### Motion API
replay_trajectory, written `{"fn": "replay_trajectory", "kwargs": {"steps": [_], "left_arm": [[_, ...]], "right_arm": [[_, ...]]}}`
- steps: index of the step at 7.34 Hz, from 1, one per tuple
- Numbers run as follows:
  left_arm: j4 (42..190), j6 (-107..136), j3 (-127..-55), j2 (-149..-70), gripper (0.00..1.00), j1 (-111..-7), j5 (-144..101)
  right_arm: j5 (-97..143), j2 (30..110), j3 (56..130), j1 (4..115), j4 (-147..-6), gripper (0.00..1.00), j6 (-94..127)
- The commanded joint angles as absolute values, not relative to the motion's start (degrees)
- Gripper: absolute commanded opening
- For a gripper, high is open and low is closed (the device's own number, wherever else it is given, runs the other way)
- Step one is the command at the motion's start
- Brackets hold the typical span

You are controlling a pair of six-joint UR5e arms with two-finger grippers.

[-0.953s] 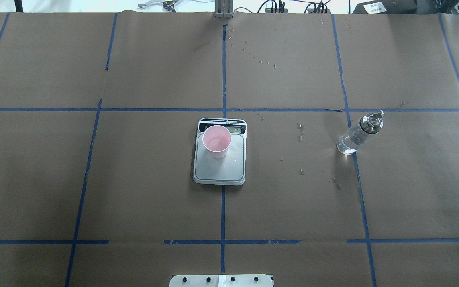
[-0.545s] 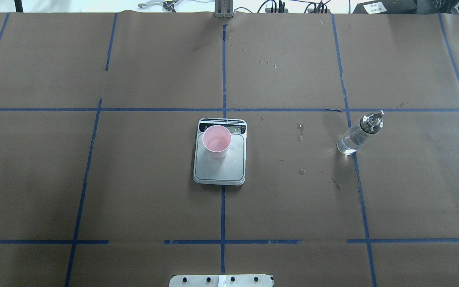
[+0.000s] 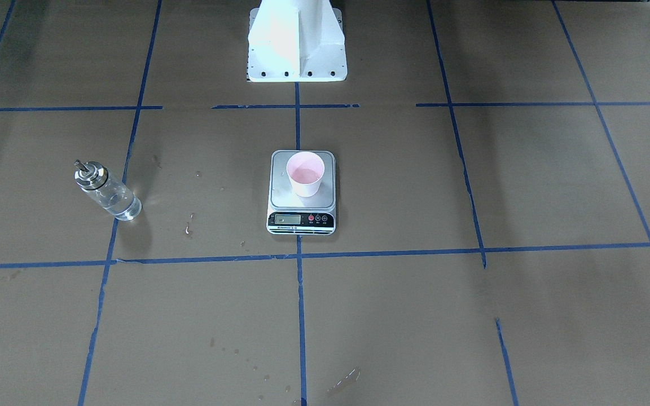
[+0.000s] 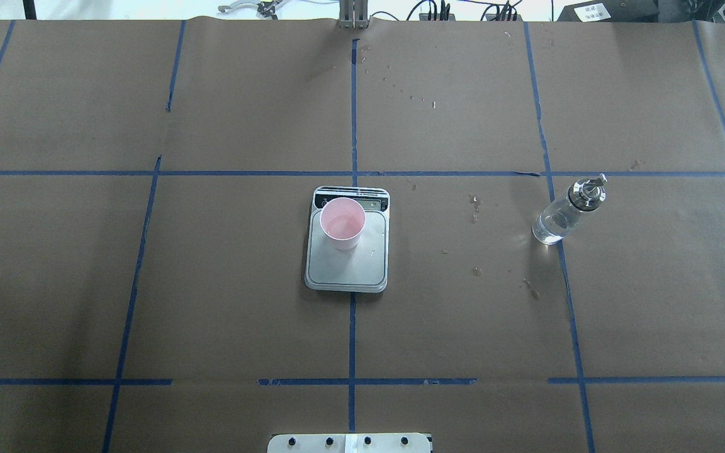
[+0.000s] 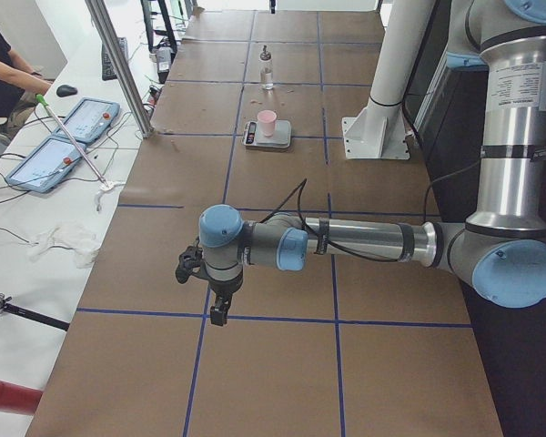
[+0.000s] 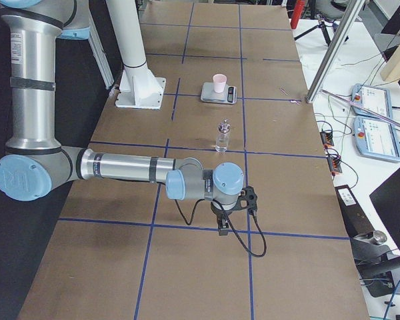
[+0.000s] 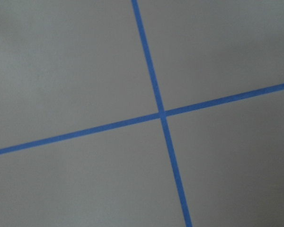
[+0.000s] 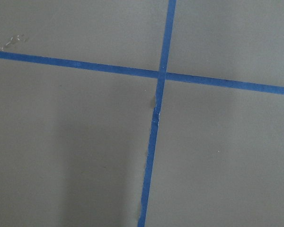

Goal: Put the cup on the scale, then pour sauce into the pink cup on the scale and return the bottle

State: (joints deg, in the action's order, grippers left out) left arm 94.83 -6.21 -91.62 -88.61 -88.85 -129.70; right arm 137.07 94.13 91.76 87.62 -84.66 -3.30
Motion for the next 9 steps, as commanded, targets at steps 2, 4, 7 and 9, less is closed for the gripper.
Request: {"fn": "replay_trajectory", "kwargs": {"steps": [2,4,7,9], "left_arm": [[94.40,-11.78,-87.80,-88.51,1.00,-91.23,-132.36],[94.22,-11.25,-88.41,-88.51,1.00,-91.23,-132.45],[91.93,-11.16,-89.21,-88.51,1.00,-91.23,-132.45],[92.02,-11.16,-88.86,-88.51,1.00,-91.14,-132.54]], "right_arm": [[137.20,93.43,92.72,87.89,-84.98,1.00,-2.90],[137.11,93.52,96.48,88.42,-90.66,1.00,-2.81],[137.20,94.13,98.09,88.33,-93.08,1.00,-2.90],[136.93,94.57,97.39,88.33,-92.81,1.00,-2.99]]}}
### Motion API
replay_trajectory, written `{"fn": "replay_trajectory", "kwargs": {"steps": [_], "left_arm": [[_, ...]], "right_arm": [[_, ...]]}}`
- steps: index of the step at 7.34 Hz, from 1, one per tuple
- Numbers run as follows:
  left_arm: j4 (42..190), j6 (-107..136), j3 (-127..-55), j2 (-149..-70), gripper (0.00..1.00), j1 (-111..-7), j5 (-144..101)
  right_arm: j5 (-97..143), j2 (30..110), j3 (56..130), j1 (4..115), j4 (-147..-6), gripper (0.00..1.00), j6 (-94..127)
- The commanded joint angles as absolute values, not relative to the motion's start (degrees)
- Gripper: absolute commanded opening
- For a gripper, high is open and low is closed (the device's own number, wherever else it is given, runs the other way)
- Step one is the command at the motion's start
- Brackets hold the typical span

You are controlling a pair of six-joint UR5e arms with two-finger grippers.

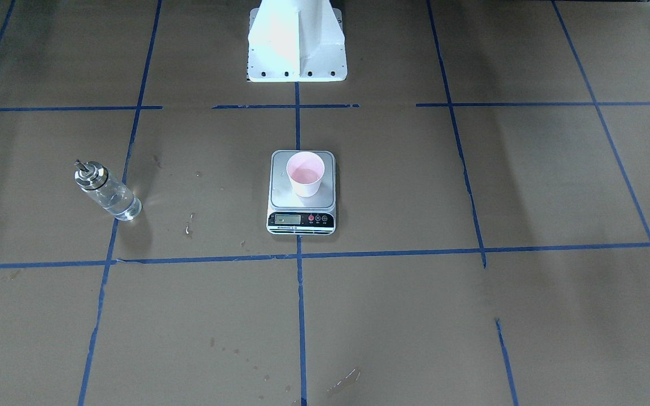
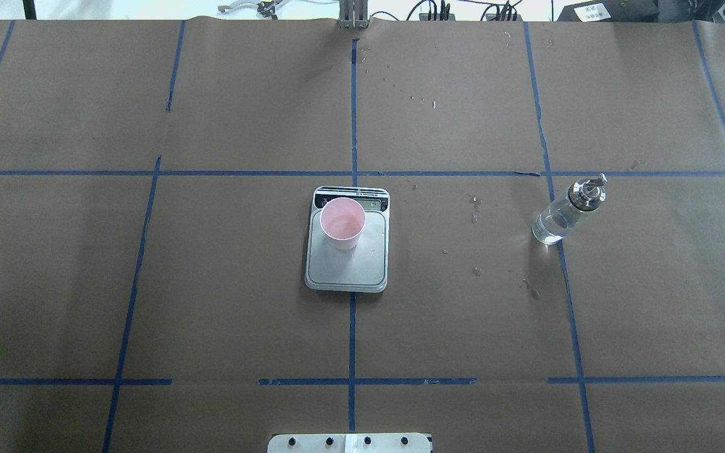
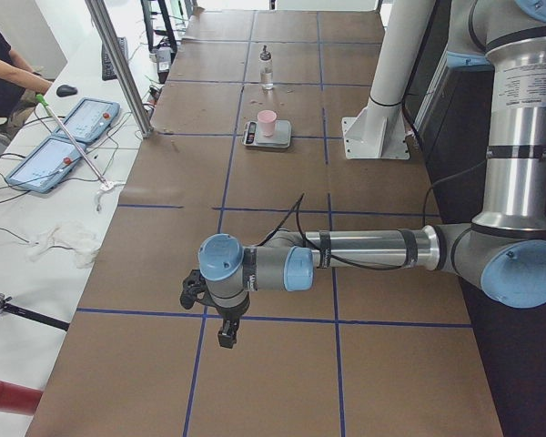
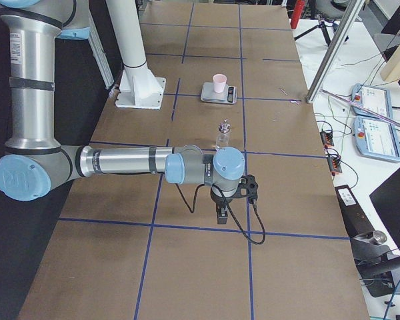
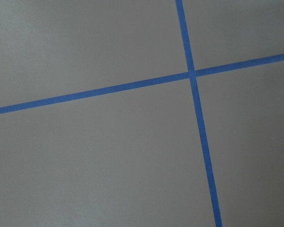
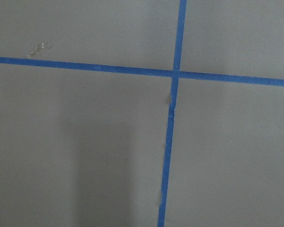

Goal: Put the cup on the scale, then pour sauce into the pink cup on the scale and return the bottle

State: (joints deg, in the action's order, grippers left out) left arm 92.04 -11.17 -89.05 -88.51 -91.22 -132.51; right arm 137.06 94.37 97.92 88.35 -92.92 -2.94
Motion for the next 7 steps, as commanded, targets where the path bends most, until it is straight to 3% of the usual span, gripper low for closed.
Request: {"fn": "replay_trajectory", "kwargs": {"steps": [1,7], "left_arm": [[92.02,-11.25,-88.86,-88.51,1.00,-91.14,-132.54],[92.11,-11.25,-88.95,-88.59,1.00,-91.14,-132.54]], "right_arm": [[136.93,94.31,96.16,88.33,-92.73,1.00,-3.42],[136.85,94.13,94.83,88.33,-92.72,1.00,-3.08]]}}
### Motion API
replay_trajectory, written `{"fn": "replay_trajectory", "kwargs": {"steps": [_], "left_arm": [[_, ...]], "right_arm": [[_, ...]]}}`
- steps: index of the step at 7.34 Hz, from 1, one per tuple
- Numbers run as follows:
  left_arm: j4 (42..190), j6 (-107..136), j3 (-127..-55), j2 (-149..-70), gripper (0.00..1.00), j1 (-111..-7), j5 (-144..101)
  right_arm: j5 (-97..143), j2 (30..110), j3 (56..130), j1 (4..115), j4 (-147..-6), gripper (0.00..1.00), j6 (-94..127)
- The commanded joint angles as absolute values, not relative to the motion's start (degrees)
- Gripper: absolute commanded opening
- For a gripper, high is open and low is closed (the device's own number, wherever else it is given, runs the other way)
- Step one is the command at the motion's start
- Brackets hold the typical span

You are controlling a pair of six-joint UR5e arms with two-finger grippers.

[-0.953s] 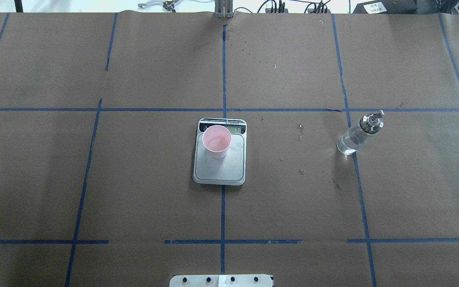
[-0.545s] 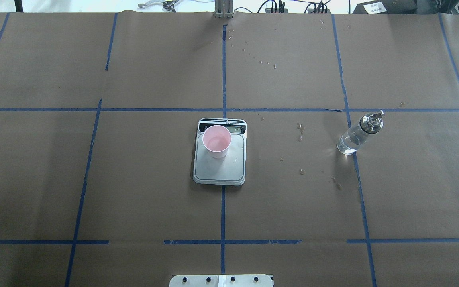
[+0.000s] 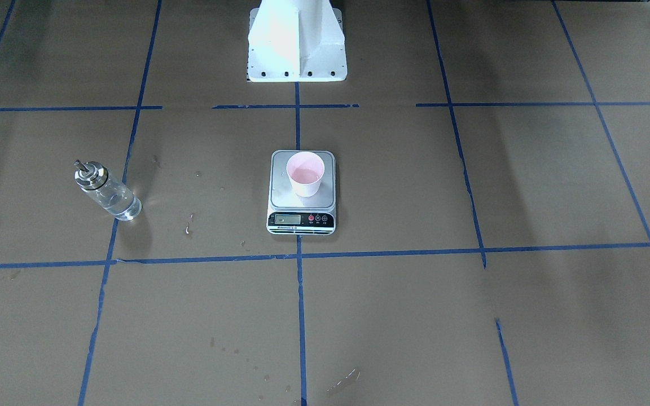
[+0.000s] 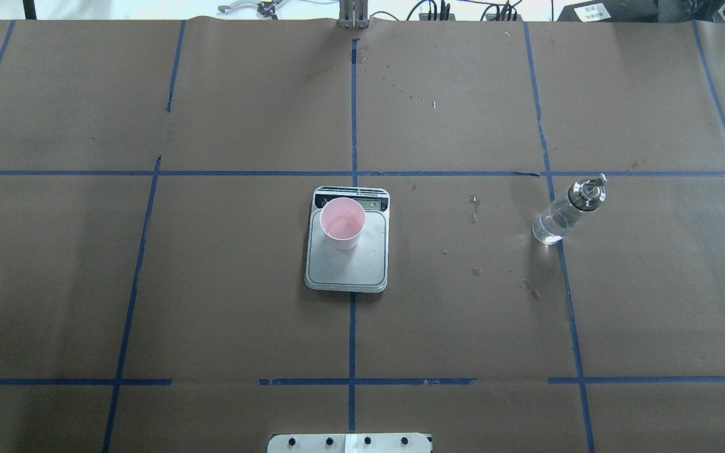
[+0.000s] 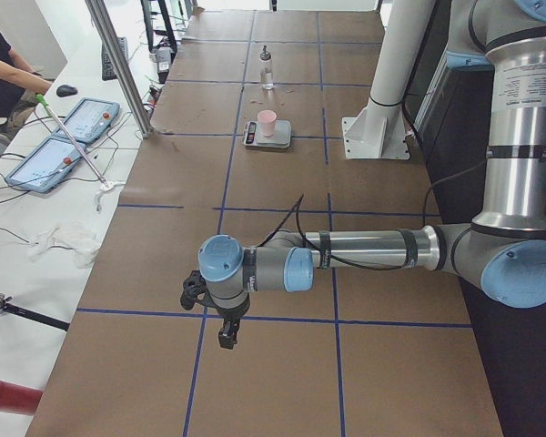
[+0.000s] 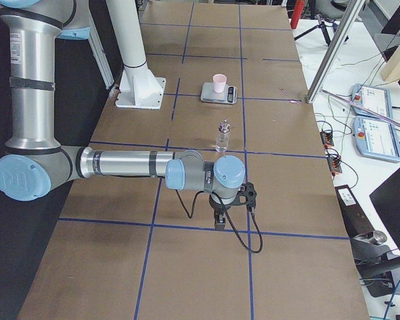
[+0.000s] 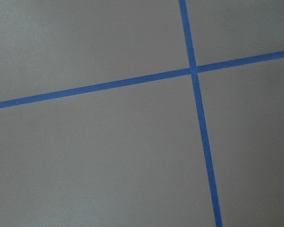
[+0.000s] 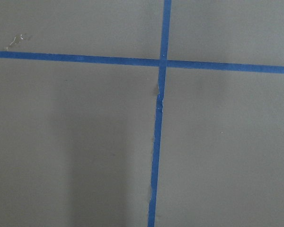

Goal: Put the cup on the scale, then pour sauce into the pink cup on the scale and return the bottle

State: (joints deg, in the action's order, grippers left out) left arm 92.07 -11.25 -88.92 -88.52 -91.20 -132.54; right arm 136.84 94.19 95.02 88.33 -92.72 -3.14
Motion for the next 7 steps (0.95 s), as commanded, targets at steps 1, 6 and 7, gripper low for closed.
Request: {"fn": "replay_trajectory", "kwargs": {"steps": [1,6,7], "left_arm": [[92.28,-11.25,-88.86,-88.68,1.00,-91.14,-132.54],[92.46,-11.25,-89.03,-88.86,1.00,-91.14,-133.50],[92.46,-11.25,-89.03,-88.94,1.00,-91.14,-133.51]], "right_arm": [[136.85,94.13,94.83,88.33,-92.72,1.00,-3.08],[136.85,94.39,94.83,88.33,-92.72,1.00,-3.34],[136.85,94.39,94.66,88.33,-92.72,1.00,-3.43]]}}
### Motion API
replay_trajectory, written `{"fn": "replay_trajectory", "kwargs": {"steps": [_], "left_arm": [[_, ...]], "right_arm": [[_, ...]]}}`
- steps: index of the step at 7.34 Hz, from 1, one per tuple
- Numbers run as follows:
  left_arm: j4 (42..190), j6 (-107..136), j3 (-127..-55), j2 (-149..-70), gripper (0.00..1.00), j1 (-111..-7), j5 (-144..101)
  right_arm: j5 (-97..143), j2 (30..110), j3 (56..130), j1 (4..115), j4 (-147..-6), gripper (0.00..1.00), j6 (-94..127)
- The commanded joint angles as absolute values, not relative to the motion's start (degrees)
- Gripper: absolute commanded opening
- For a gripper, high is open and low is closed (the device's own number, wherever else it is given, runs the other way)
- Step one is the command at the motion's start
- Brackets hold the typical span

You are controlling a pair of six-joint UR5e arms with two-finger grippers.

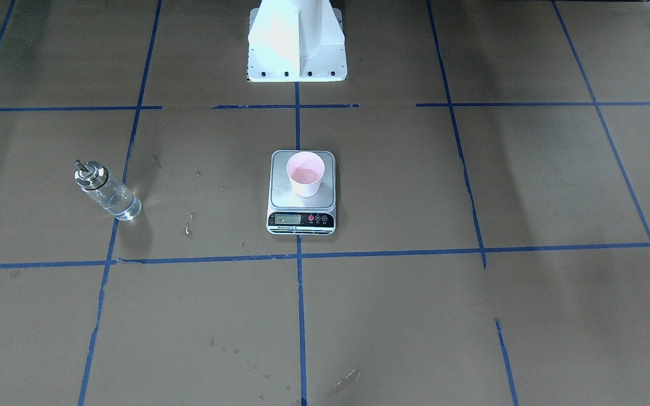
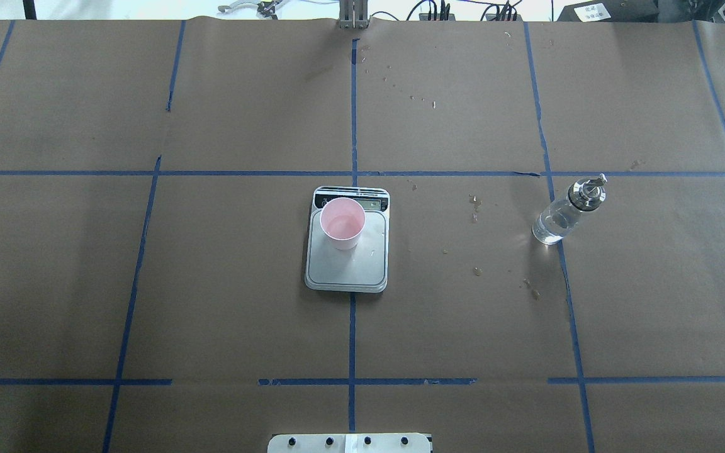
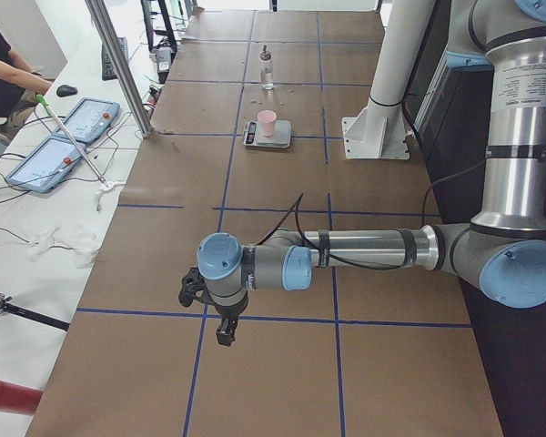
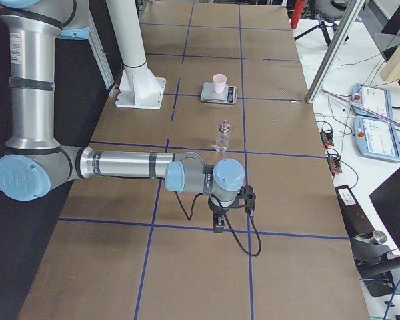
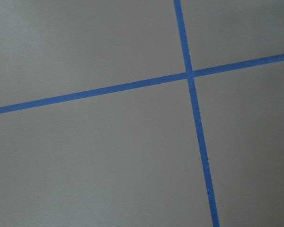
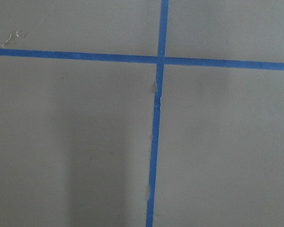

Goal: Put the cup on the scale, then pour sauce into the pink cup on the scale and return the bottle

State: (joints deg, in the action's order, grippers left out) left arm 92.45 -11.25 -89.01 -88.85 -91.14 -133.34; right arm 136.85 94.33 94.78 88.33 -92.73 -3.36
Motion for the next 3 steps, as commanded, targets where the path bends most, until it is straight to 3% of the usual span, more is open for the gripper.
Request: {"fn": "replay_trajectory", "kwargs": {"steps": [1,3], "left_arm": [[92.46,-11.25,-88.95,-89.03,1.00,-91.14,-133.51],[92.55,-11.25,-88.77,-89.03,1.00,-91.14,-133.51]], "right_arm": [[136.85,94.39,94.57,88.33,-92.72,1.00,-3.51],[136.85,94.31,94.57,88.33,-92.64,1.00,-3.69]]}}
